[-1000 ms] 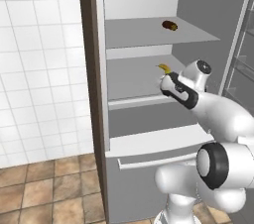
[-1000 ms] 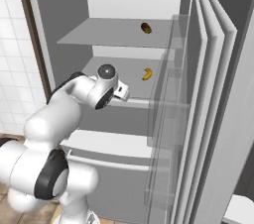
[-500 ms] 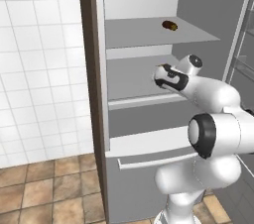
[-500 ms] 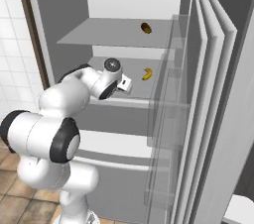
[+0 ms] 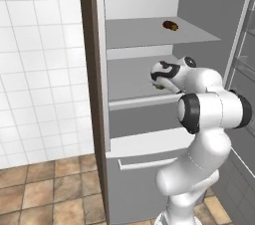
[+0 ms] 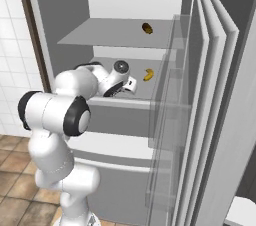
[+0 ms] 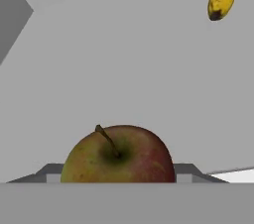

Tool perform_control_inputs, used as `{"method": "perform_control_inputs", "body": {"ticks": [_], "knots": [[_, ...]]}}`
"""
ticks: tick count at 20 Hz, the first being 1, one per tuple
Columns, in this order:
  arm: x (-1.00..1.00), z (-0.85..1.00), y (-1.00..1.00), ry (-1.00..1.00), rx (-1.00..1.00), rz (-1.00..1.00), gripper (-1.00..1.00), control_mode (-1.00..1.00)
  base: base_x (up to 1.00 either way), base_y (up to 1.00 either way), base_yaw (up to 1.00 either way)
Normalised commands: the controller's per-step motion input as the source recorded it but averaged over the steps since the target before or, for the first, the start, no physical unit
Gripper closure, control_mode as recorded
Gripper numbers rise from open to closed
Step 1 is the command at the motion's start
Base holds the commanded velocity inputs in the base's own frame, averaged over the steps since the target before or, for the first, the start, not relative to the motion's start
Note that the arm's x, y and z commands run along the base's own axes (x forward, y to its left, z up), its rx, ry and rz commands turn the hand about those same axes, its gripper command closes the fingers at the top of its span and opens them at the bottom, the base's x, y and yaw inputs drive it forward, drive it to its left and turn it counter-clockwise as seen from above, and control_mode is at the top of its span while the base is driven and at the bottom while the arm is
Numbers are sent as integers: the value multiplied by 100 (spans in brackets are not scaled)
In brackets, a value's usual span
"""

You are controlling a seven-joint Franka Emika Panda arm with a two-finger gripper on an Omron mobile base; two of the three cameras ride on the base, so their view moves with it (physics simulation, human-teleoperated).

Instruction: Place the apple in the correct fridge rack based on whether it is a fruit or vegetable. Finally, close the fridge door.

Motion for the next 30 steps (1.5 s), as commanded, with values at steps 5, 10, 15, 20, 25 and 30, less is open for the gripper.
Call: {"method": "perform_control_inputs", "body": {"ticks": [5,10,15,20,25,30], "knots": [[61,-38,0,0,0,5,100,-100,0,0,0],[65,-30,0,0,0,5,100,-100,0,0,0],[71,-24,0,0,0,3,-100,-100,0,0,0],[12,-20,0,-7,-4,1,-100,-100,0,0,0],[-25,0,7,-8,-8,0,-100,-100,0,0,0],[-59,0,33,-5,-14,0,-100,-100,0,0,0]]}}
